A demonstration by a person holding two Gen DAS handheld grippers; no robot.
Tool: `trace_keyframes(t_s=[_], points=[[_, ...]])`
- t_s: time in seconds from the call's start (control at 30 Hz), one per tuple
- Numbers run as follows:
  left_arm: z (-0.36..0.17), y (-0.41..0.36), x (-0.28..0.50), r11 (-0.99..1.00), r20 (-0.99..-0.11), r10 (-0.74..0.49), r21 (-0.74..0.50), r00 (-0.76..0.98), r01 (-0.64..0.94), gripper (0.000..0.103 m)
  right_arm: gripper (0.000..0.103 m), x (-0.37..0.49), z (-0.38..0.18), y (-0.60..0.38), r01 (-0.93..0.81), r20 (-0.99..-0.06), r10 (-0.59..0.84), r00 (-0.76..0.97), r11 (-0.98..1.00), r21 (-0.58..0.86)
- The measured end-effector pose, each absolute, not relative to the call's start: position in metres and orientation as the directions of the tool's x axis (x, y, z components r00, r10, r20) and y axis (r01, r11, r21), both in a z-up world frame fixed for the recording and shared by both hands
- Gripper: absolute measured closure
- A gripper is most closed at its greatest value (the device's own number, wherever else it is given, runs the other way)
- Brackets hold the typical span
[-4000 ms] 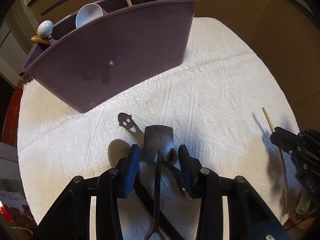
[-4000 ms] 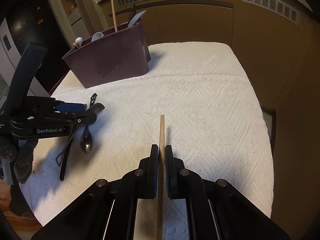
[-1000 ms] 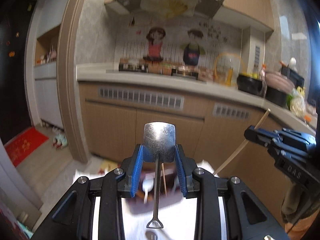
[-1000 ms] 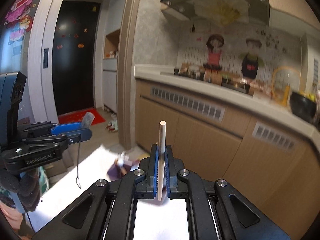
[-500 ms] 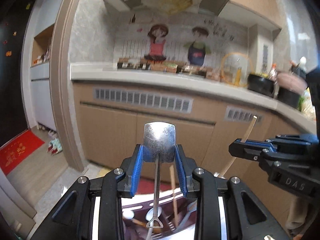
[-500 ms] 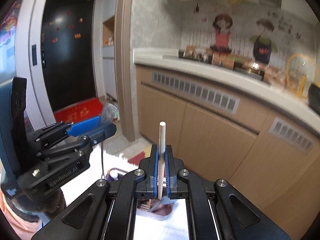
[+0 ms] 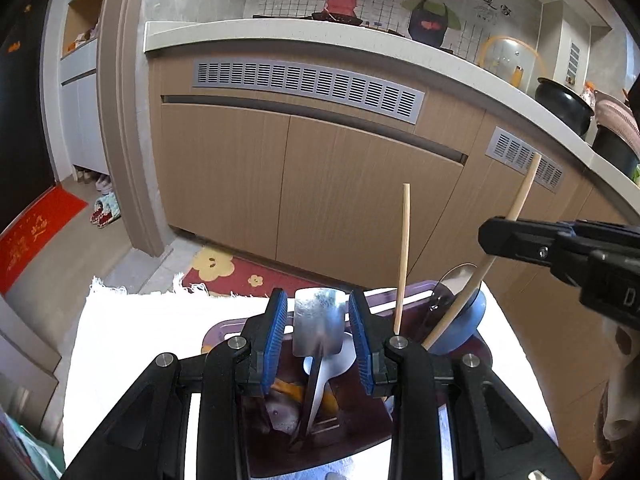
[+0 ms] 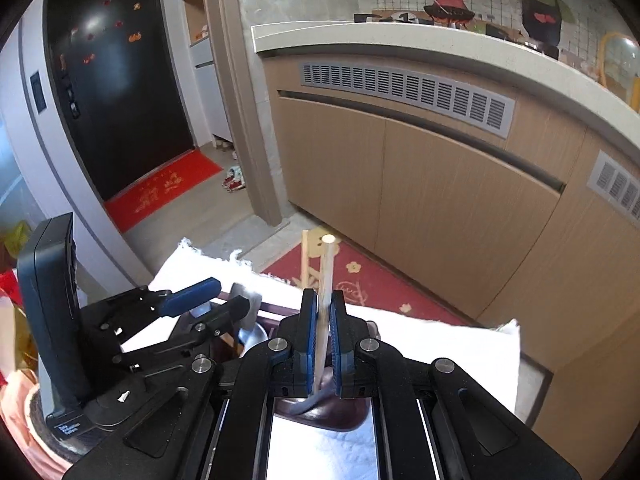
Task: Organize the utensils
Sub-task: 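Open both tools to release the spatula and chopstick into the caddy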
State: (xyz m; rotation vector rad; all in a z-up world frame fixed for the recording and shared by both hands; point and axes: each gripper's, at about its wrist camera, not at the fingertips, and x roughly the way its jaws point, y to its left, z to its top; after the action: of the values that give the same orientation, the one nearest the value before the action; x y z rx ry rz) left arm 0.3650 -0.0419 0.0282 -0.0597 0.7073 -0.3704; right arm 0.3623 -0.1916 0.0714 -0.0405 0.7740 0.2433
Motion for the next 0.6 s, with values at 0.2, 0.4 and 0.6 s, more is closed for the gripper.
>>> trace_keyframes(t_s=[0.2,0.4,0.6], points=[[0.04,-0.038,0.36,0.936,-0.607,-0.348,-0.175,0.714,0.306,0.07,0.084,0.358,0.074,-0.187,-0.227,-0.686,0.175,0.706,0.974,0.014],[0.077,-0.016,0.332,0.94,-0.537,-0.34,-0.19,0.772,0.282,0.048,0.047,0.328,0.096,-0.196,-0.188,-0.621,0.129,0.773,0.982,-0.03],[0.084,0.004,0.287,0.957,-0.563,-0.291,-0.154,0.774,0.247,0.04,0.045,0.288,0.107,-0.204,-0.166,-0.607,0.105,0.788,0.985,-0.045]])
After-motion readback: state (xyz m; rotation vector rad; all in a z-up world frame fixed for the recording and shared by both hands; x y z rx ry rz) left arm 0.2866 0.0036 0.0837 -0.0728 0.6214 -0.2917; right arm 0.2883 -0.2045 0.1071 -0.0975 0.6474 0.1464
